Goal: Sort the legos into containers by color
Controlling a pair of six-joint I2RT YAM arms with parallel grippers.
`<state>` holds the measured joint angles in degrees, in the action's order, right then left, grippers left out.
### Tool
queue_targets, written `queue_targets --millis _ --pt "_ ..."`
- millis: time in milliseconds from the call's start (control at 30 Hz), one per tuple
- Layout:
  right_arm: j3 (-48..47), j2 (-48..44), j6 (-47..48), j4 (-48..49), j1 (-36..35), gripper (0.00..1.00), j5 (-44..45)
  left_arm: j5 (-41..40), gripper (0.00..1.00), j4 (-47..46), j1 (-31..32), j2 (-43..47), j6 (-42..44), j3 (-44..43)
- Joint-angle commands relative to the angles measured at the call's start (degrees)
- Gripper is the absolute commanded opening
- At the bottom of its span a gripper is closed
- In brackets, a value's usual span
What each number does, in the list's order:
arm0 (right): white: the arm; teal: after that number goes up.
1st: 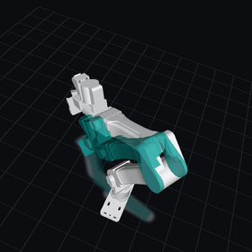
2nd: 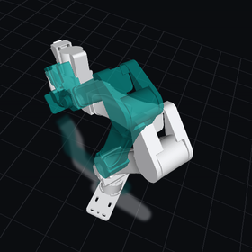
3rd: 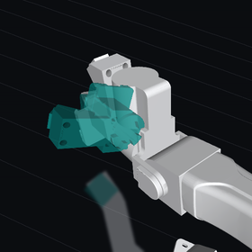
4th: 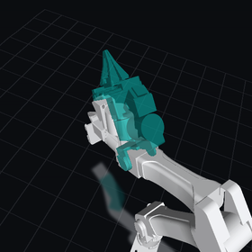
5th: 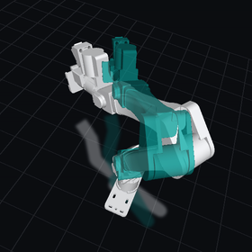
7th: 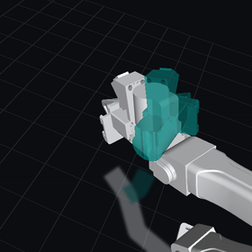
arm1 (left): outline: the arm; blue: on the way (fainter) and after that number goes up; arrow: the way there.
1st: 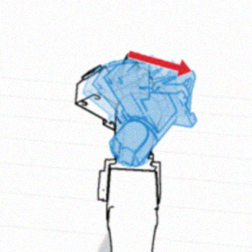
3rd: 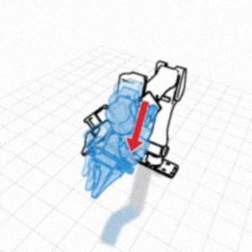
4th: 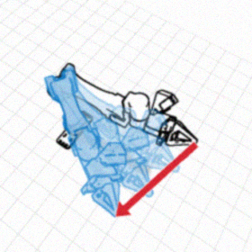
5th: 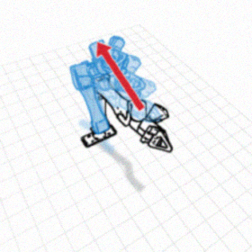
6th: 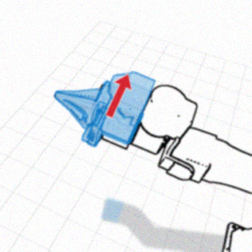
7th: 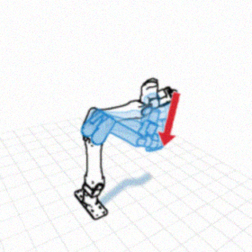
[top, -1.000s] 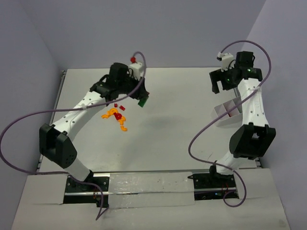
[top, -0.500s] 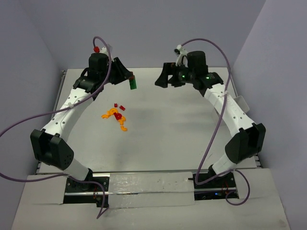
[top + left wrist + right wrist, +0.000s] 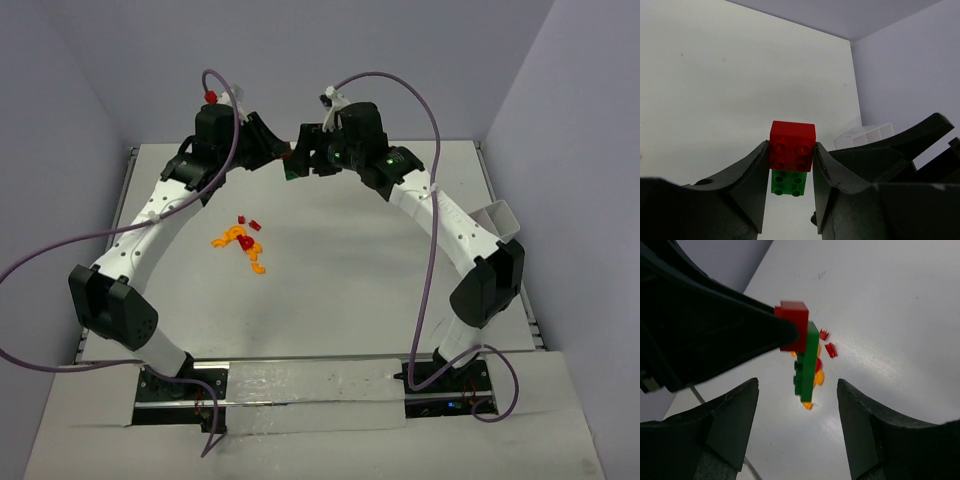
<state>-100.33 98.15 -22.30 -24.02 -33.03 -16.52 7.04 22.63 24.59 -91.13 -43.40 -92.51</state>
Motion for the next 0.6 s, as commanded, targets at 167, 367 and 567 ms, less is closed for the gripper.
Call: queue_targets --millis 167,367,567 --pt "-5.4 3.8 2.1 2.3 -1.2 0.56 3.3 0.8 0.0 -2.2 1.1 -0.6 -1.1 -2.7" --pt "-5.5 5.0 3.2 0.5 -1.2 0.56 3.1 2.0 0.0 -2.3 1.0 -0.5 -1.2 -2.8" --pt "-4.0 4.3 3.9 1.4 -1.2 0.26 3.2 2.1 0.0 -2.5 1.0 -0.6 -1.2 -2.5"
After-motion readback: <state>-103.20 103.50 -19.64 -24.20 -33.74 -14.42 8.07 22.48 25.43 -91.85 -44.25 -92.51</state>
